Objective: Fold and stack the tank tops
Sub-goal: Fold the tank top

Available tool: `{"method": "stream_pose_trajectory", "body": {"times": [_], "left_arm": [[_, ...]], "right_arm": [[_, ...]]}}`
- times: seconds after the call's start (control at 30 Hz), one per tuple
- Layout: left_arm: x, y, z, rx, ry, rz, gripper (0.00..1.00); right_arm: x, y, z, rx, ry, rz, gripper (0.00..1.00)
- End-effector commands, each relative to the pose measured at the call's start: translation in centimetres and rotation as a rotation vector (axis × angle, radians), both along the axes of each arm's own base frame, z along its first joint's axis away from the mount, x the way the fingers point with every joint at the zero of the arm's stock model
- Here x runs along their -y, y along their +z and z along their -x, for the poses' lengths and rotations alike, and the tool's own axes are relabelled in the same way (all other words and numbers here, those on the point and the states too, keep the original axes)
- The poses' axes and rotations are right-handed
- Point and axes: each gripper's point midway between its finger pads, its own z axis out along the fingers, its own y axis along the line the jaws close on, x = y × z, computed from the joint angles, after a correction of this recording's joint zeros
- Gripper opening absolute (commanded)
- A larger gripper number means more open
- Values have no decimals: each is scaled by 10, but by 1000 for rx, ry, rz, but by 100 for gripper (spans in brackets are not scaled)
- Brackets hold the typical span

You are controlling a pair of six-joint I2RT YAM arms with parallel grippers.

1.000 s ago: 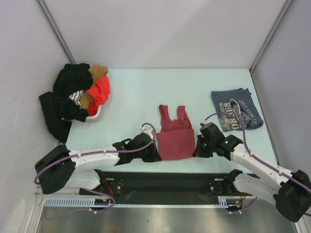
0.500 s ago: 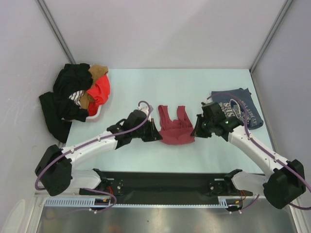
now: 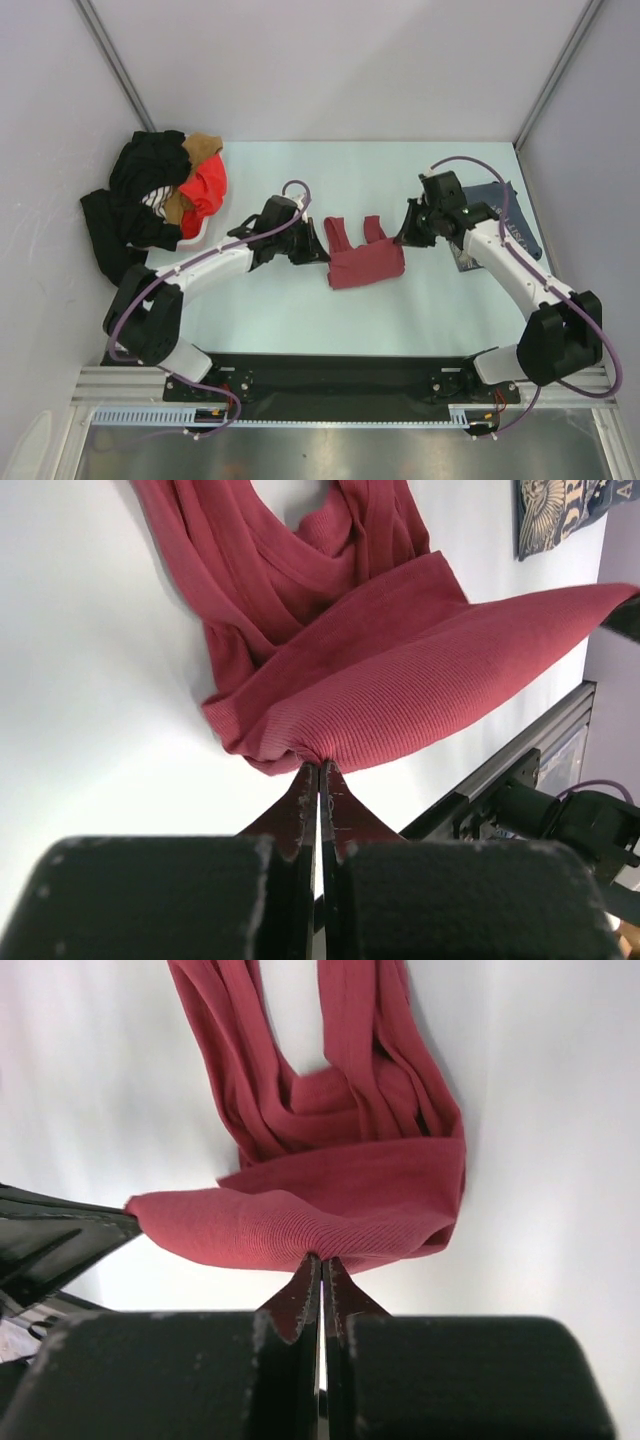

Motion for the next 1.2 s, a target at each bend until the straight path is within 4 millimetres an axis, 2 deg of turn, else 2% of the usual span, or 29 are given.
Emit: {"method": "stream_pose_trajectory", "body": {"times": [0.0,0.07,0.1,0.17,0.3,0.53,0.77,0.83,0.87,0.97,1.03,1.07,1.1,1.17], "left_arm": [[9,24,-21,61,-33,48,0],[6,24,-28,58,-25,49,0],[7,25,-31,58,-24,50,0],[5,26,-35,59,-23,47,0],[4,36,-40,77,-16,52,0],[-4,39,-57,80,5,56,0],[-13,29,-83,66,33,41,0],[-18,29,-91,67,45,44,0],[-18,27,-96,62,49,44,0],[-19,25,-113,65,61,43,0],[-20,20,-120,54,62,37,1],[-18,15,-128,47,66,31,5],[-18,11,-132,43,69,29,9],[-13,-2,-147,24,68,23,16]], "right_arm": [[-5,25,-33,82,16,-23,0],[-6,32,-44,98,17,-26,0],[-7,26,-48,81,20,-23,0],[-6,30,-57,84,13,-33,0],[-6,33,-66,93,12,-44,0],[-5,37,-83,99,-2,-57,0],[-7,21,-109,70,-14,-73,0],[-7,24,-118,81,-20,-82,0],[-6,16,-123,65,-26,-81,0],[-7,16,-136,70,-31,-91,0],[-8,5,-144,48,-38,-87,0],[-8,7,-151,55,-44,-92,0],[-8,-5,-155,34,-47,-87,0],[-9,-13,-166,29,-61,-94,0]]}}
